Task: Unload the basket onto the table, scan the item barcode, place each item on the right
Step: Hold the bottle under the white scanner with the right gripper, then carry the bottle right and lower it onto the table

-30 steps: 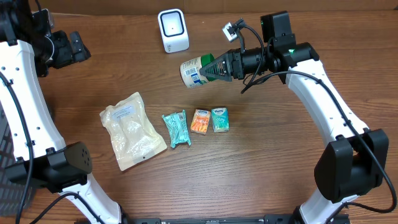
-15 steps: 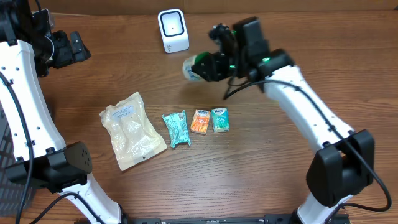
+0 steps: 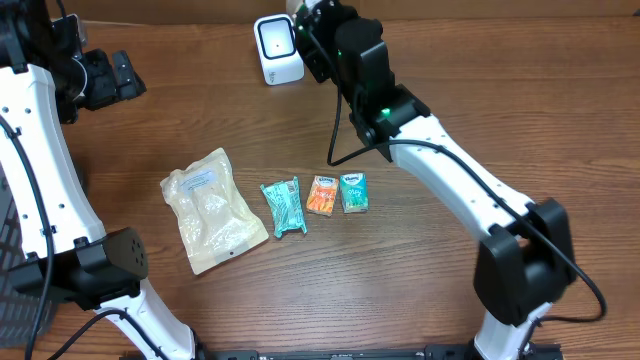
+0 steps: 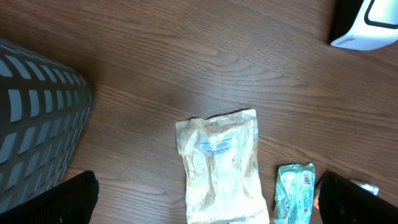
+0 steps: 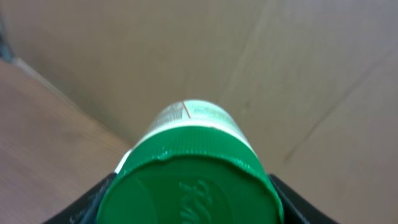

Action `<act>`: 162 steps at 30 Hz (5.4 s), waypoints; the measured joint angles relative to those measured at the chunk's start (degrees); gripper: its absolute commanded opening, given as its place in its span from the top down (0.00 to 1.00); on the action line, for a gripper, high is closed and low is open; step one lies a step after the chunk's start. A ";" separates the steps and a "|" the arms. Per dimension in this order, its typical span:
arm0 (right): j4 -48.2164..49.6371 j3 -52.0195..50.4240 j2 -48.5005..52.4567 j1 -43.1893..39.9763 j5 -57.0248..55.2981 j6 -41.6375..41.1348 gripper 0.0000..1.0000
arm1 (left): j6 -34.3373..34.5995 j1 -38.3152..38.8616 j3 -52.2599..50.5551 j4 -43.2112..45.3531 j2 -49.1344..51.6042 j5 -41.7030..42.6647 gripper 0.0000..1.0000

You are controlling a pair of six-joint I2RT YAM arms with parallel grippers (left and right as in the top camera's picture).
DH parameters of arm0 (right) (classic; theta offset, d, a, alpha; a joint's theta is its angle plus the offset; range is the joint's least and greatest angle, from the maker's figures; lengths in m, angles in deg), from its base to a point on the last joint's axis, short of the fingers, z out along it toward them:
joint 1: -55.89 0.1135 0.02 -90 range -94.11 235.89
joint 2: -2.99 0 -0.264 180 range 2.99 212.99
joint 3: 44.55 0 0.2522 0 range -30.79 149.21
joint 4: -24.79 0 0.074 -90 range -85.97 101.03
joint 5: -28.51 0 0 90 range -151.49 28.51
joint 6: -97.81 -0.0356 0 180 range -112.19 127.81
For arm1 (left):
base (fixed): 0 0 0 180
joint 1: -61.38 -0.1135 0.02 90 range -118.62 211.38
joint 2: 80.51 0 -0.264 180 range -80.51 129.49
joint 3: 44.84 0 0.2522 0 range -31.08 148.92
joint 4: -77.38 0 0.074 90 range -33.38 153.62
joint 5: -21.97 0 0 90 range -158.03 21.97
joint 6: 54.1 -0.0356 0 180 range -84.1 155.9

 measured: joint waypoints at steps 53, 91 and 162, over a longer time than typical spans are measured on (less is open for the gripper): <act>37.90 0.13 28.41 -4.44 14.14 45.62 0.51 | 0.00 0.00 -0.07 0.02 0.00 -0.02 0.01; 28.72 0.90 28.50 -2.93 18.14 45.46 0.00 | 0.00 0.00 -0.07 0.02 0.00 -0.02 0.01; -43.41 24.06 14.10 -4.96 13.03 -28.11 0.00 | 0.00 0.00 -0.07 0.00 0.00 0.00 0.01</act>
